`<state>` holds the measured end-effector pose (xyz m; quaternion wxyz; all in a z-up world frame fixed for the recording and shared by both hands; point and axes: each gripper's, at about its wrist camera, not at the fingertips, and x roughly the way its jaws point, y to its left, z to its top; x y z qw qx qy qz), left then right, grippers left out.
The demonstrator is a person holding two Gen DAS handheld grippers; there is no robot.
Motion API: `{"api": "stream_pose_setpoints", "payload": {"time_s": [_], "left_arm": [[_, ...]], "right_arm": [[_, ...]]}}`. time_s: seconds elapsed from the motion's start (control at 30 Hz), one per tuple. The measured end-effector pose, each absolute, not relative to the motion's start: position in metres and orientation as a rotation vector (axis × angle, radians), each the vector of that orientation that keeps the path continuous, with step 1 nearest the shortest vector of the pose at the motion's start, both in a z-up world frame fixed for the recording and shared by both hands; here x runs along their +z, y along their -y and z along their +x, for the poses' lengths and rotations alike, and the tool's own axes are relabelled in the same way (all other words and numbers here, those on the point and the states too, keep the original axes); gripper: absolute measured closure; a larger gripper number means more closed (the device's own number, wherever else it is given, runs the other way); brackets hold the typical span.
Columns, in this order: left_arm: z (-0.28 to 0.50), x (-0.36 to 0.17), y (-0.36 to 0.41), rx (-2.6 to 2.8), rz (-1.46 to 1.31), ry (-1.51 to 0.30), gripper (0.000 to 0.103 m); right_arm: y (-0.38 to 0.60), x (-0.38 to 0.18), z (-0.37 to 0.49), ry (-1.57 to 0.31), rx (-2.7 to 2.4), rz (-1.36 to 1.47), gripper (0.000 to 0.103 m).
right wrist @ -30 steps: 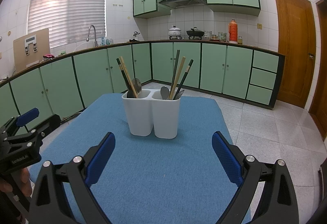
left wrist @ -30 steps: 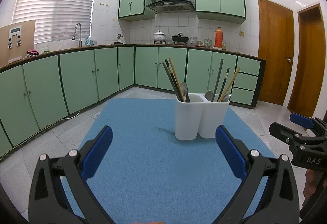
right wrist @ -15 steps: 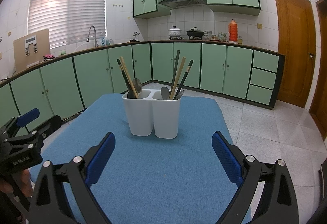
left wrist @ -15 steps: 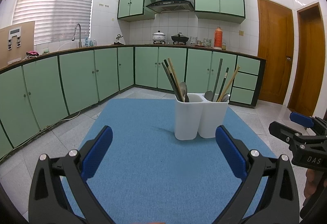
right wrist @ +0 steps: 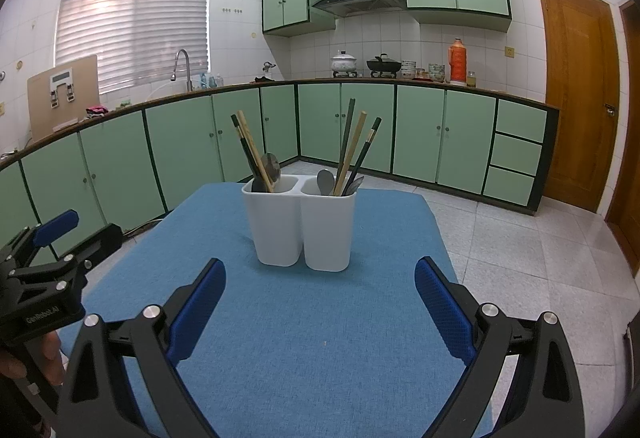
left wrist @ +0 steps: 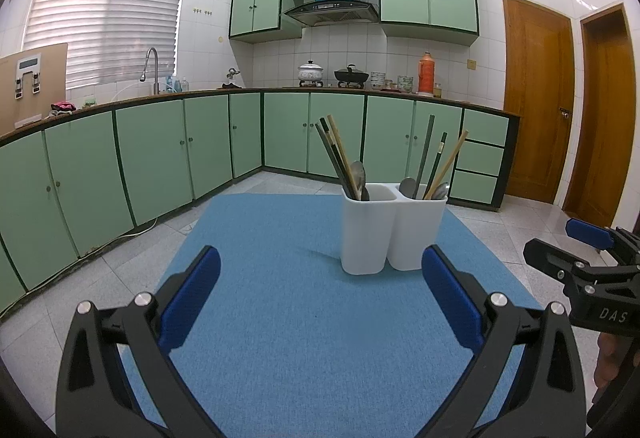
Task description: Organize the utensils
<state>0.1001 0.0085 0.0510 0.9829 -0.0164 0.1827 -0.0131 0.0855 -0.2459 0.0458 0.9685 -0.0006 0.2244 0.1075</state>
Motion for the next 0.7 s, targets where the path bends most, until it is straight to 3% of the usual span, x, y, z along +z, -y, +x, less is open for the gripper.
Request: {"api": "stream_pose_setpoints", "payload": {"time_s": [0.7], "left_arm": [[0.0987, 0.0513, -0.0045, -0.027, -0.032, -0.373, 0.005]], "right_arm": [[0.2457, 0.0471, 0.0849, -0.457, 0.216, 0.006, 0.01]]}}
